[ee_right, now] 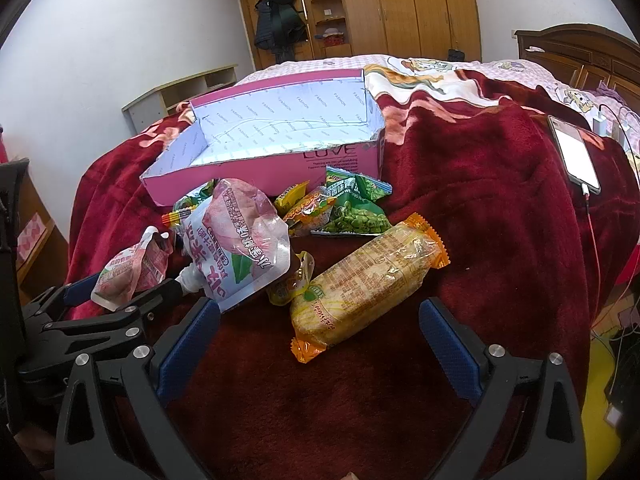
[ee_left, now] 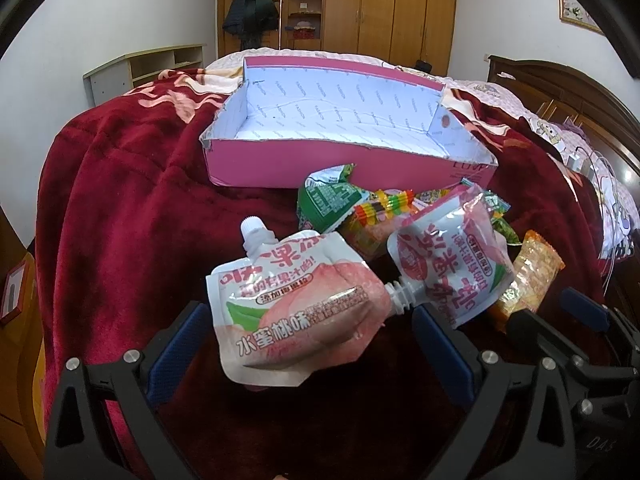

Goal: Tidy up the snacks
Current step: 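Hold the peach juice spout pouch in the left gripper above the snacks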

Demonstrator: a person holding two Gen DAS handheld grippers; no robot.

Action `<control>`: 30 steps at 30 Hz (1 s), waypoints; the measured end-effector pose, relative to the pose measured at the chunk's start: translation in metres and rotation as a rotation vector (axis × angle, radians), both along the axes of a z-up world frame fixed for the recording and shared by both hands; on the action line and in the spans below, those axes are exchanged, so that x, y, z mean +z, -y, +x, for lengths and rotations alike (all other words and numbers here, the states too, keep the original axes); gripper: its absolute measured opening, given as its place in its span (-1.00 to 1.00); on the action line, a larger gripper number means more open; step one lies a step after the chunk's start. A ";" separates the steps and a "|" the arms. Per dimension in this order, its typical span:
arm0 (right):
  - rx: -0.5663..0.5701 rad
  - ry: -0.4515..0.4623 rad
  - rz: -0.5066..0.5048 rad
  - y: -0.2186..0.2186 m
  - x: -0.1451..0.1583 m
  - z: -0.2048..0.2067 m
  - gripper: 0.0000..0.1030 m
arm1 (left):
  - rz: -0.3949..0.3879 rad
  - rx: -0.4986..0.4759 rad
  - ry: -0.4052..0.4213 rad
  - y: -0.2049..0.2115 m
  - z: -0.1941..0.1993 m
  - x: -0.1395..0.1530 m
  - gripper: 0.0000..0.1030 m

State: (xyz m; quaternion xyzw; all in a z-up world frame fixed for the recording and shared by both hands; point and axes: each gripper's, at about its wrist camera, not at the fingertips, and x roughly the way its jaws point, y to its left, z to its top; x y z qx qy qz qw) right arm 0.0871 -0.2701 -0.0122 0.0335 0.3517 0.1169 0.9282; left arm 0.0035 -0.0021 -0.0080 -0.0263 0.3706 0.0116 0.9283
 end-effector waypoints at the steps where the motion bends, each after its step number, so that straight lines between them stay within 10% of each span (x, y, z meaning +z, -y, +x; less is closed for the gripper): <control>1: 0.000 0.000 0.000 0.000 0.000 0.000 0.98 | 0.001 0.000 -0.001 0.000 0.000 0.000 1.00; 30: 0.001 -0.007 0.001 -0.001 -0.006 -0.001 0.98 | 0.002 -0.001 -0.004 0.001 0.000 0.000 1.00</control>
